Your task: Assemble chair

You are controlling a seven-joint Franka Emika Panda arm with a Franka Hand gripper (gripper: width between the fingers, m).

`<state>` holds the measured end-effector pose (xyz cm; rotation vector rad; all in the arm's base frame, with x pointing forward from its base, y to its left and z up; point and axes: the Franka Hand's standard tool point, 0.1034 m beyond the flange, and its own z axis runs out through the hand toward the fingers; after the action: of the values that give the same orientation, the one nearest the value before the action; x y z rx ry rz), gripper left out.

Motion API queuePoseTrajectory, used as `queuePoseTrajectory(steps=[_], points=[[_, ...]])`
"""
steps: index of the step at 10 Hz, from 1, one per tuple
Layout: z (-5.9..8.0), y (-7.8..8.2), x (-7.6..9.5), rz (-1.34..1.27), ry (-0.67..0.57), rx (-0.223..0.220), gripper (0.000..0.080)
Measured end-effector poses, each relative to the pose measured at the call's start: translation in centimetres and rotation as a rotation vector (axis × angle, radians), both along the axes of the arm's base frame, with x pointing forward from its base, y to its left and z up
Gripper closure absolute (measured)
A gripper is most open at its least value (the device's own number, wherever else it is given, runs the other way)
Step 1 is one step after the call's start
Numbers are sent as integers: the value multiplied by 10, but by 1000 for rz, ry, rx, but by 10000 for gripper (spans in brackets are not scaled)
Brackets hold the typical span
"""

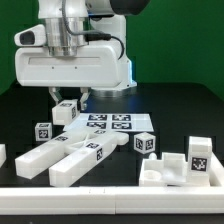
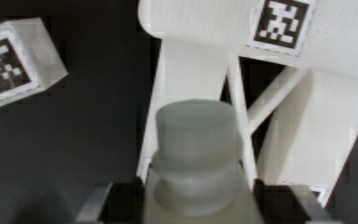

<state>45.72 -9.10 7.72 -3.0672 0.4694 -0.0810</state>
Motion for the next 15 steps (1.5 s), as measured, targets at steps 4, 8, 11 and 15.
queuePoseTrajectory(steps=[4,8,11,15], points=[[-5,104,6,36,-4,-7,511],[-7,106,3,35,1,-10,511],[-17,185,-5,86,2,0,511],[-21,215,-14,62,10,4,511]])
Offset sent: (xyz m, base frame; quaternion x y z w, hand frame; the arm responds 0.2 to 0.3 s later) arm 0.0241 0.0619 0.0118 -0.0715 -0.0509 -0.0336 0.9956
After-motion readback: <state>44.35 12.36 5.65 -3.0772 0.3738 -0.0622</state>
